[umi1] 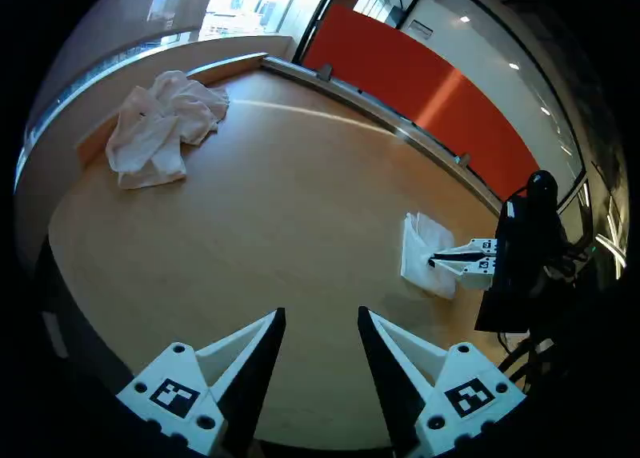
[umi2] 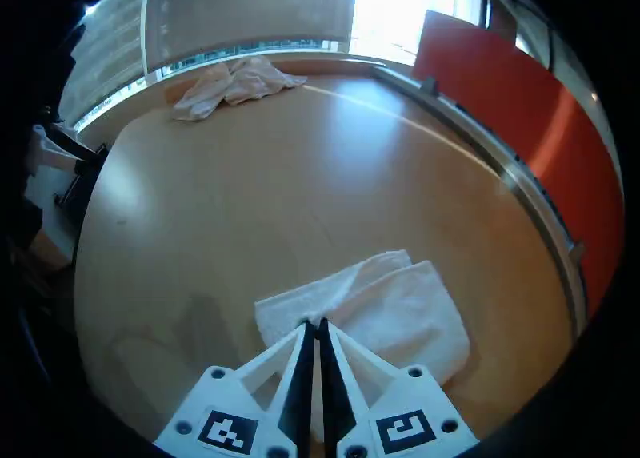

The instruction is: Fold towel

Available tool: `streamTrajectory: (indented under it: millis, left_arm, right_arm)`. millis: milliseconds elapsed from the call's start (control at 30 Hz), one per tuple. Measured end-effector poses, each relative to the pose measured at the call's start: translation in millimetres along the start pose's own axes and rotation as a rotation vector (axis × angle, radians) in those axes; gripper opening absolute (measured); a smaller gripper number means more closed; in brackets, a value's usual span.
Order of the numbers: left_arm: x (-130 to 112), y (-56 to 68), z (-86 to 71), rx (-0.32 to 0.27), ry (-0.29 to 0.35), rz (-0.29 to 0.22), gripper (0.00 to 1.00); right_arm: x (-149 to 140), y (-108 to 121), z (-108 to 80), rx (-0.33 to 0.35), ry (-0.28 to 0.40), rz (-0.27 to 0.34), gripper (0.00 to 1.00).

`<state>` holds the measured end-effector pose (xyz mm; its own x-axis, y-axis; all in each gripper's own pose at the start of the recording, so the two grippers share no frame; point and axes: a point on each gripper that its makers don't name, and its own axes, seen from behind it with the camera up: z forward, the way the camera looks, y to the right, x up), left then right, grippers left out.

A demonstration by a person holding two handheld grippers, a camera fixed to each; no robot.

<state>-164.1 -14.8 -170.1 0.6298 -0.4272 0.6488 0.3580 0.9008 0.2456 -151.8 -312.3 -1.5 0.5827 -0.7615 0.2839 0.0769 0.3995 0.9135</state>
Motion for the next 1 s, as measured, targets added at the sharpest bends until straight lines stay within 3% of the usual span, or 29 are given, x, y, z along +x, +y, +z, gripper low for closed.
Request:
streamTrajectory:
  millis: [200, 433, 500, 1000]
  left_arm:
    - [-0.7, 1.0, 4.6, -0.005, -0.009, 0.01, 0.66]
    - [2.0, 5.8, 6.5, -0.013, -0.012, 0.024, 0.66]
    - [2.2, 6.8, 6.9, -0.015, -0.012, 0.024, 0.66]
    - [-0.9, 12.8, 9.6, -0.019, -0.018, 0.036, 0.66]
  right_arm:
    - [2.2, -0.5, -2.7, 0.0, 0.003, -0.007, 0.11]
    - [-0.8, -0.1, -12.4, 0.001, 0.015, 0.017, 0.53]
    - [-4.2, 1.6, -15.1, -0.006, 0.015, 0.024, 0.59]
    - [-57.1, 11.9, -44.8, -0.068, -0.016, 0.106, 0.59]
